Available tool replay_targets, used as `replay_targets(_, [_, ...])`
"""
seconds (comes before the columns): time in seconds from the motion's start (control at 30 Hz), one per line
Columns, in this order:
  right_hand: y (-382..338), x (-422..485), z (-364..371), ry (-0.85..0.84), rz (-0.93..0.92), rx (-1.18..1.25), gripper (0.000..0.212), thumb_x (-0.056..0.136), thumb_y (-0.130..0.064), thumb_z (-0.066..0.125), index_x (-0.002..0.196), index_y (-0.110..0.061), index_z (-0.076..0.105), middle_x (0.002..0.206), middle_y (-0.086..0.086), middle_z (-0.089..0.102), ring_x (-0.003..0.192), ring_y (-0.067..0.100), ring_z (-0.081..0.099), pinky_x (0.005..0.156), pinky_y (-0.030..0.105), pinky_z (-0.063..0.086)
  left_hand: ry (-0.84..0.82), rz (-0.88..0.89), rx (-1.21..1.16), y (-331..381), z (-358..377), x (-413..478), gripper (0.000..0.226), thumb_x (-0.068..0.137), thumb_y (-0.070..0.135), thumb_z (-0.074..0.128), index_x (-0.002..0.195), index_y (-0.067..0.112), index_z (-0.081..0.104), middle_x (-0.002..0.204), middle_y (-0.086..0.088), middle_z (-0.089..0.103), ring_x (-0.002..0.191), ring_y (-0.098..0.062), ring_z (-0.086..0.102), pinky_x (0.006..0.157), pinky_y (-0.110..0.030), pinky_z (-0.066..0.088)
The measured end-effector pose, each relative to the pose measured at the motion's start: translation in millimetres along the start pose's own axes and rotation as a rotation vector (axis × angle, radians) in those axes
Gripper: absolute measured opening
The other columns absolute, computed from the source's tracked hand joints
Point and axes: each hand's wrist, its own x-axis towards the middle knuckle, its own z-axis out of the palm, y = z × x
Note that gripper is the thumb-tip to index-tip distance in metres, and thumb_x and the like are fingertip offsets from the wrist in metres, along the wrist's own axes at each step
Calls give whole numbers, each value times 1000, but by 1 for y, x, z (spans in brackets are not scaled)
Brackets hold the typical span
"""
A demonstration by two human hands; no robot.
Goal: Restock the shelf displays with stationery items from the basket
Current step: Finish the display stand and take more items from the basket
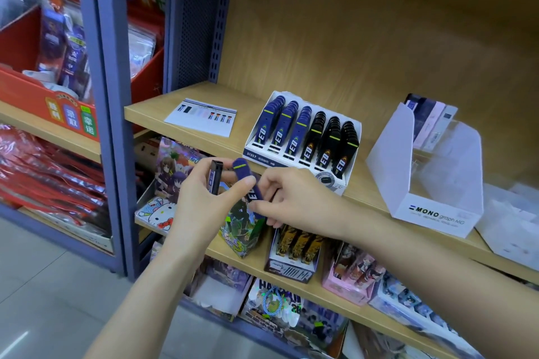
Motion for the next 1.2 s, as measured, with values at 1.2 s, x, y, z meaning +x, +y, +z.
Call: replay_targets(1.2, [8, 55, -65, 454, -99, -362, 15, 88, -28, 66, 91, -22, 53, 73, -6, 50, 74, 19, 49, 64, 29, 40, -68, -254, -209, -18, 3, 22, 21, 99, 9, 26, 80, 11, 35, 59, -8, 50, 28, -11, 30, 30, -17, 21])
